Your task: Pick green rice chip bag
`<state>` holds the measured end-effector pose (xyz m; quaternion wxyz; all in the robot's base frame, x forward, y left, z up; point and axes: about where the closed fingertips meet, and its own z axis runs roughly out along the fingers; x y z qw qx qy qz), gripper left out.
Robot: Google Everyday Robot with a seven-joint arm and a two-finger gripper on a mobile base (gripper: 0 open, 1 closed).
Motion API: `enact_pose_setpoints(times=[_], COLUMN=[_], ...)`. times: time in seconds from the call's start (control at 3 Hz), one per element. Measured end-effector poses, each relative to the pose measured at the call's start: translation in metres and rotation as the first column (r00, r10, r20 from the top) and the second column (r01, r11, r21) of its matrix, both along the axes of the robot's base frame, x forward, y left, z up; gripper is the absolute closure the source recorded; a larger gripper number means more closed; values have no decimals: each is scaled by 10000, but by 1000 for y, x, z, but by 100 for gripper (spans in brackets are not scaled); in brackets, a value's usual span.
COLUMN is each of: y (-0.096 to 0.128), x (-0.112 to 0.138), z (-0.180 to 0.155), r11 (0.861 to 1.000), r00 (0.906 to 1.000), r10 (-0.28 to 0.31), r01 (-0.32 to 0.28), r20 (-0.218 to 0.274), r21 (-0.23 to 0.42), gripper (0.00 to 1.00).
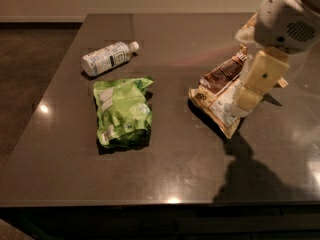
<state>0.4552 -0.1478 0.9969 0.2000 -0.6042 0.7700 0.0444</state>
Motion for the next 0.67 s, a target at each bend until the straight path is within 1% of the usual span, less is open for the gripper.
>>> enact_pose_setpoints(times=[0.33,0.67], y=[47,85], x=[2,6], z=[1,-12], r11=[9988,9959], r00=[9992,9959], r10=[-412,-893], r01=[411,895], r20=[-1,-146], r21=[283,149], gripper=[0,0])
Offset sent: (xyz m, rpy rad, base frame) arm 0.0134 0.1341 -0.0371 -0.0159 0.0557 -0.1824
